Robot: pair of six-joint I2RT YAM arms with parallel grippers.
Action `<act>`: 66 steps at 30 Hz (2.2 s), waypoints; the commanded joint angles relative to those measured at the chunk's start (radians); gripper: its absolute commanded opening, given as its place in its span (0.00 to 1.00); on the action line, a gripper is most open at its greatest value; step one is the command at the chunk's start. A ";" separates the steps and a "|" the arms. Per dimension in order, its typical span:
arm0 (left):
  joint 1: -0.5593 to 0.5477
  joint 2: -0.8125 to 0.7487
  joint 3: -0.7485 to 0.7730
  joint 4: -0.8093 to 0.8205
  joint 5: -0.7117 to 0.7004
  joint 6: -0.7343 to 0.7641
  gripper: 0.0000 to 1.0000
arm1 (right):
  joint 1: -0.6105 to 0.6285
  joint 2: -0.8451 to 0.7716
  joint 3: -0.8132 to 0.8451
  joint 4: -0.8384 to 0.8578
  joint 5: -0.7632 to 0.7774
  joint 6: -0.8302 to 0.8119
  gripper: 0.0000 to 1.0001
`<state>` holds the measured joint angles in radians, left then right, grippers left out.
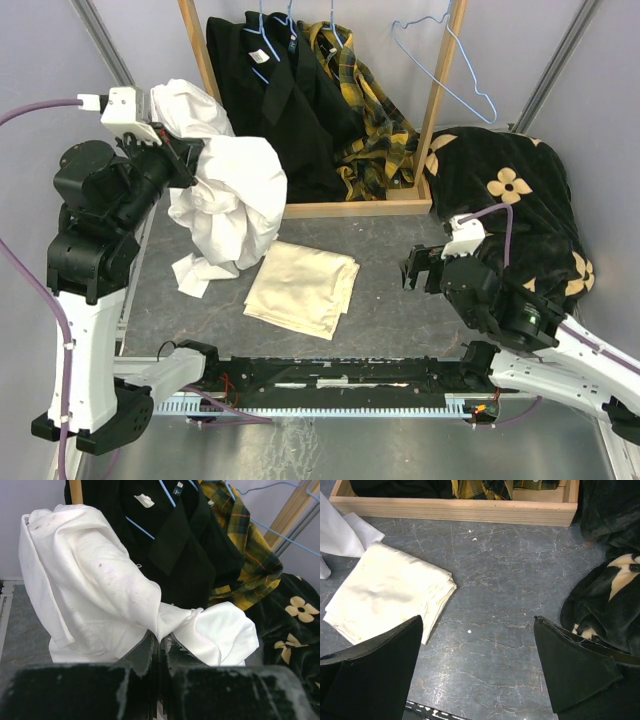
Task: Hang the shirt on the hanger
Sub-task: Place the shirt at the center of the board.
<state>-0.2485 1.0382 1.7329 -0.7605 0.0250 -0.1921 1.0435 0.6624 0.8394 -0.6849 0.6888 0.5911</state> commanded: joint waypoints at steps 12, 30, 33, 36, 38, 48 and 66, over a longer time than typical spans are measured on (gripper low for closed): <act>-0.323 0.285 0.345 -0.051 0.010 -0.043 0.03 | 0.001 -0.114 0.000 -0.119 0.047 0.057 0.99; -0.682 0.137 -0.259 0.183 -0.385 -0.148 0.03 | 0.000 -0.203 -0.021 -0.241 0.187 0.077 0.99; -0.656 0.075 -0.443 0.193 -0.452 -0.232 0.30 | 0.001 -0.200 -0.013 -0.255 0.196 0.055 0.99; -0.511 0.038 -0.588 0.137 -0.481 -0.356 0.53 | 0.001 -0.176 -0.007 -0.251 0.196 0.046 0.99; -0.394 -0.004 -0.664 0.138 -0.400 -0.379 0.62 | 0.000 -0.147 0.000 -0.244 0.184 0.045 0.99; -0.322 -0.120 -0.735 0.154 -0.283 -0.229 0.86 | 0.001 0.032 -0.020 -0.113 0.057 -0.050 0.99; -0.322 -0.192 -0.850 0.180 -0.189 -0.253 0.85 | -0.020 0.462 0.061 0.101 -0.371 -0.112 0.99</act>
<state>-0.5697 0.8799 0.9005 -0.6254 -0.1795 -0.4446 1.0431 1.0626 0.8433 -0.6746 0.3584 0.4473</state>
